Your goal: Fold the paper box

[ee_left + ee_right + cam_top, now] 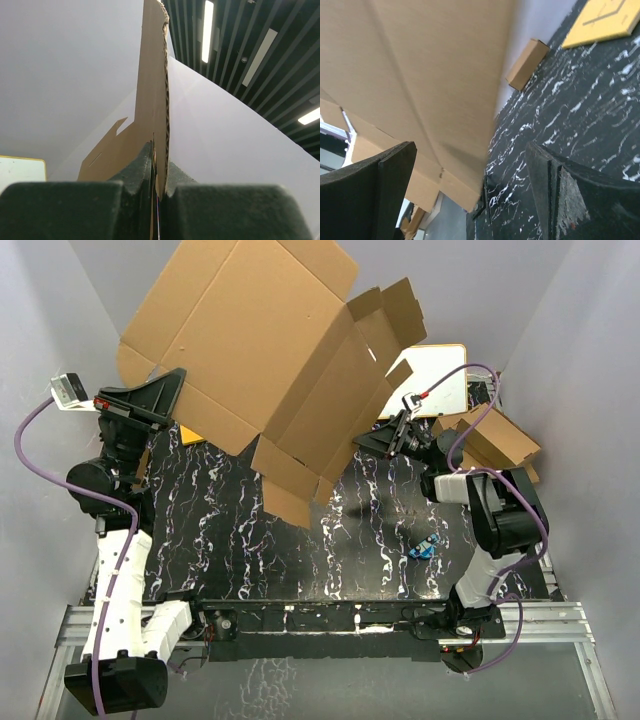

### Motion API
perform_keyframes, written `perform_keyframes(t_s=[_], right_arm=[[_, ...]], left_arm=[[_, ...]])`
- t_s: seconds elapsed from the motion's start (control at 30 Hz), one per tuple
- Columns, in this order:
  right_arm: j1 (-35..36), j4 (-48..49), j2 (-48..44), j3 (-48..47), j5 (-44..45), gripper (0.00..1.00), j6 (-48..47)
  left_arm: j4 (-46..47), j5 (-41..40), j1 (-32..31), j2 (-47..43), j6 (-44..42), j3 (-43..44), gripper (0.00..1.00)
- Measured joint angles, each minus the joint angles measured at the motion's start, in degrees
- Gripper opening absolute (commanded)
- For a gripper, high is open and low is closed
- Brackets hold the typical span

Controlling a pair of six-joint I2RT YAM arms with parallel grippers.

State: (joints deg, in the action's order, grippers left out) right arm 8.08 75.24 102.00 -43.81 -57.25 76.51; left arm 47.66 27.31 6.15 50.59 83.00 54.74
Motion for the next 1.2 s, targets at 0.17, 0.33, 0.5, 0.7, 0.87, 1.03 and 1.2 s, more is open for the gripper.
perform_keyframes(t_s=[0.17,0.33,0.5,0.7,0.87,1.03,1.2], right_arm=[[0.1,0.1,-4.0,-0.4,1.3,0.89,0.3],[0.1,0.4,-4.2,-0.8,2.3,0.71,1.6],[0.0,0.4,-4.8,-0.7,3.1,0.43,1.8],[-1.4,0.0,-11.0,2.4,3.3,0.13,-2.4],[-2.9,-3.7,-17.2,5.5,2.4,0.08,-9.2],[-3.5,-21.6,-18.2,4.9,1.9,0.08,-18.8],[-2.8,-45.2,-18.2,2.2,6.3,0.08,-30.4]], left_arm=[[0.2,-0.3,-0.3,0.0,0.6,0.0,0.00],[0.6,-0.5,-0.3,0.0,1.1,0.0,0.00],[0.6,-0.8,-0.3,-0.1,0.9,0.0,0.00],[0.3,-1.5,-0.3,-1.2,-2.6,-2.0,0.00],[-1.1,-1.5,-0.3,-1.3,-8.4,-5.1,0.00],[-2.1,0.0,-0.3,-1.0,-13.9,-9.6,0.00],[-1.1,3.0,-0.3,0.0,-15.5,-17.0,0.00]])
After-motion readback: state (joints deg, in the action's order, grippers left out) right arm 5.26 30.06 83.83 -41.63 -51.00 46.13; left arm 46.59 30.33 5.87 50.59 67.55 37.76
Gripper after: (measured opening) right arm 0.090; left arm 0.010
